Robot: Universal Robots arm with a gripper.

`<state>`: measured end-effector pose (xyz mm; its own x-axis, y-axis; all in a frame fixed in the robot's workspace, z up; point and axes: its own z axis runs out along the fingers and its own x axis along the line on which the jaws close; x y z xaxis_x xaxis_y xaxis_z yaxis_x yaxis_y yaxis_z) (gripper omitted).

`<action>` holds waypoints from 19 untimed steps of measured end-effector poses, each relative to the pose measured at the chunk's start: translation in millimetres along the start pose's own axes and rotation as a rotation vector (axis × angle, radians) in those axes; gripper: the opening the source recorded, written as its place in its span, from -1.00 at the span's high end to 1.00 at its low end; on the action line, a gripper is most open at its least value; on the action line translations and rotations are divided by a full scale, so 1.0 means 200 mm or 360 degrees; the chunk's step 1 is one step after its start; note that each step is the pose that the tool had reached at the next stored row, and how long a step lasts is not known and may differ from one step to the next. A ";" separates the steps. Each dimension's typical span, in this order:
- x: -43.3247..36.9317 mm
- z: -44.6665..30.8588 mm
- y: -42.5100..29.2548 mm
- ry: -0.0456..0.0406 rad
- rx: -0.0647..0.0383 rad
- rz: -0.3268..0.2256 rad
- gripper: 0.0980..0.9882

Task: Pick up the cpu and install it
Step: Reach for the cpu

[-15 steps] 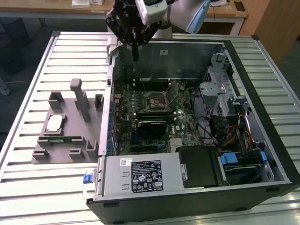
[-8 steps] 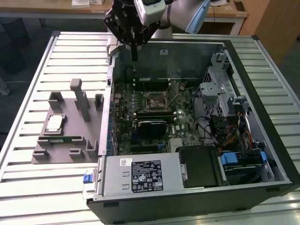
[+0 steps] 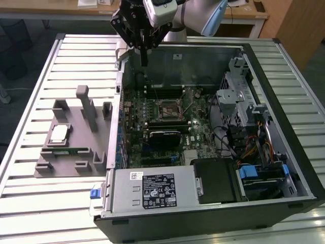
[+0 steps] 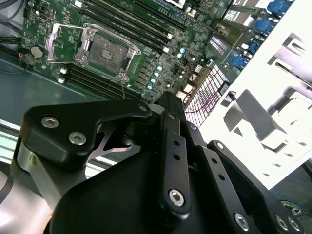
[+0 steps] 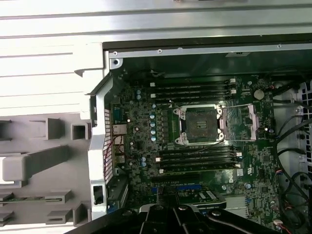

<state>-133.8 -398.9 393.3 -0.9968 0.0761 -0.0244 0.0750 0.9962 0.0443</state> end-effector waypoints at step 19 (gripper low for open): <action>0.066 -0.002 -0.005 0.0000 0.0000 0.0000 0.98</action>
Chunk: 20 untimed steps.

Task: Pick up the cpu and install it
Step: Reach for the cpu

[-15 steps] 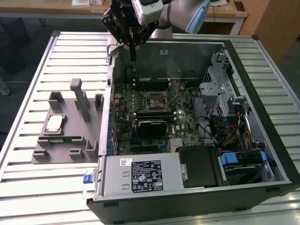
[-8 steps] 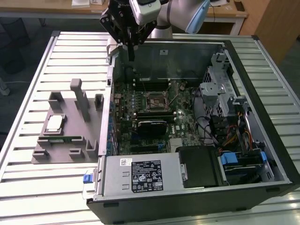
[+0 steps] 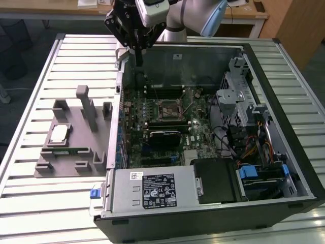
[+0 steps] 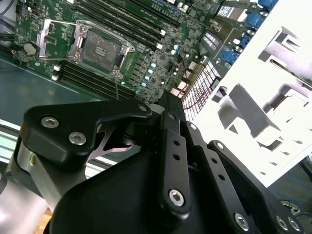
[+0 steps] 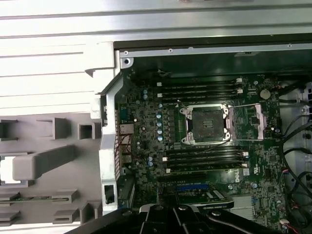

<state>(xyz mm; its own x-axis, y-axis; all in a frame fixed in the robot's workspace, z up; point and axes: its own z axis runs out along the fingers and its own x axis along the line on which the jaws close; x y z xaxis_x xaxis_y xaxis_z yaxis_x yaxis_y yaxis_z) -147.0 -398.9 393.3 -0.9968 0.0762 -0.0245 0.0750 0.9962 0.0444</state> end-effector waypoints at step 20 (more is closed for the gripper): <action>0.124 0.002 -0.010 0.0000 0.0000 0.0000 0.98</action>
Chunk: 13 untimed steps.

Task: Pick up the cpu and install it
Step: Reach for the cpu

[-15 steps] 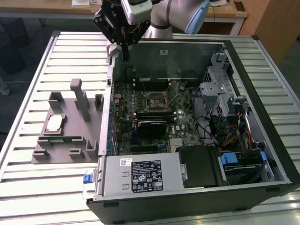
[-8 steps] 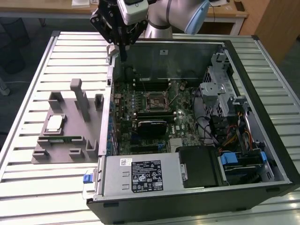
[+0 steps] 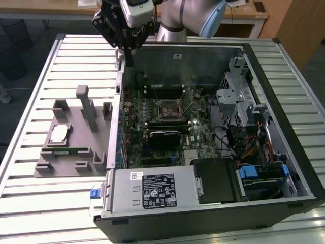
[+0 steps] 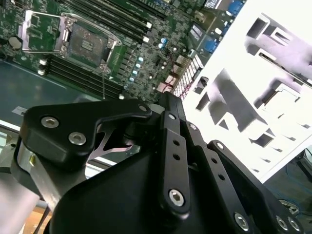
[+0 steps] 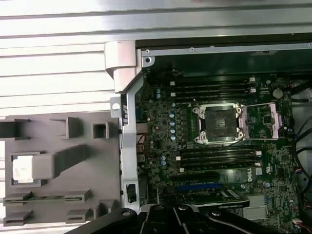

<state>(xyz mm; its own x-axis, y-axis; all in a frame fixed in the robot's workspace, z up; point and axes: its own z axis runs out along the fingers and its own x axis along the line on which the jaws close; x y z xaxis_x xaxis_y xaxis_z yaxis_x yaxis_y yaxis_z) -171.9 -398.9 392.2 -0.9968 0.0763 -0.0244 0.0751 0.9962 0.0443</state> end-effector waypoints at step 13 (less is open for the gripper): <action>0.156 0.038 -0.014 0.0000 0.0000 0.0000 0.98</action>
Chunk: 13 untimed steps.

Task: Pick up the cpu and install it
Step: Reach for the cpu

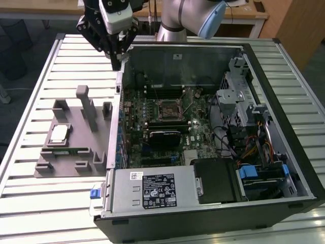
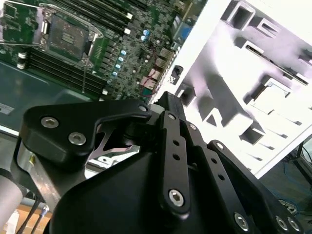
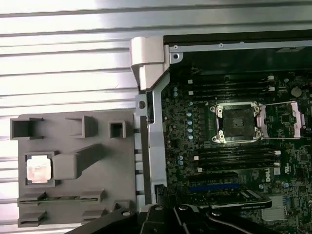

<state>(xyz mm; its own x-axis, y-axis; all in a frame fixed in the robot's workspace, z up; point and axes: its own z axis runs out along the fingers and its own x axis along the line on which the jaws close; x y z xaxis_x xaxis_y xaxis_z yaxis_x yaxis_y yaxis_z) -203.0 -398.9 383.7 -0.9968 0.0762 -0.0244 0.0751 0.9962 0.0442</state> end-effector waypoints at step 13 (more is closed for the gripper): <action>0.167 0.046 -0.015 0.0000 0.0000 0.0000 0.98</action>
<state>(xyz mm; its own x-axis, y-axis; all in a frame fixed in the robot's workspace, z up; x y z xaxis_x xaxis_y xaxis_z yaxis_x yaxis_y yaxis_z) -236.3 -399.0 373.6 -0.9968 0.0762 -0.0245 0.0750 0.9962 0.0444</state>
